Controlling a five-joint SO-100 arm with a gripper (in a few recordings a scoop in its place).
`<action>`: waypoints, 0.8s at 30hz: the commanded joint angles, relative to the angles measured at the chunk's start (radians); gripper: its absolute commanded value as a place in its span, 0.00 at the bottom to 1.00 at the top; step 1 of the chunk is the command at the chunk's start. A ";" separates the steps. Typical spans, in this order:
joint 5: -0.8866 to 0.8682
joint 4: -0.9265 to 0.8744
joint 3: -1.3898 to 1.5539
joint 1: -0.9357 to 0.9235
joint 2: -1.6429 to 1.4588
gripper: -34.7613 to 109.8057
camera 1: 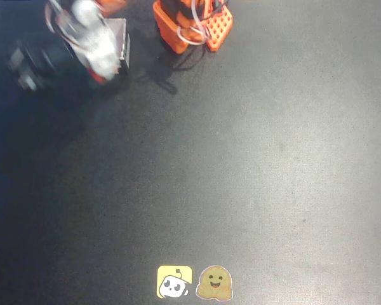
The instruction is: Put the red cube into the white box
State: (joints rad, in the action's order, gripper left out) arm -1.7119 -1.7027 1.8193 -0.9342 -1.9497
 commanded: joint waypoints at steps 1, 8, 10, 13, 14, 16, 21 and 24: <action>0.038 -0.077 0.002 -0.110 -0.051 0.24; 0.040 -0.100 0.058 -0.227 -0.097 0.24; 0.040 -0.100 0.081 -0.244 -0.107 0.24; 0.032 -0.100 0.133 -0.262 -0.135 0.24; 0.029 -0.100 0.149 -0.267 -0.140 0.24; 0.026 -0.100 0.178 -0.281 -0.150 0.24; 0.072 -0.100 0.210 -0.336 -0.167 0.24; 0.091 -0.100 0.210 -0.342 -0.175 0.24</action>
State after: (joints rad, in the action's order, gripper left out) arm -1.6352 -1.7089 2.0325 -1.2625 -2.0877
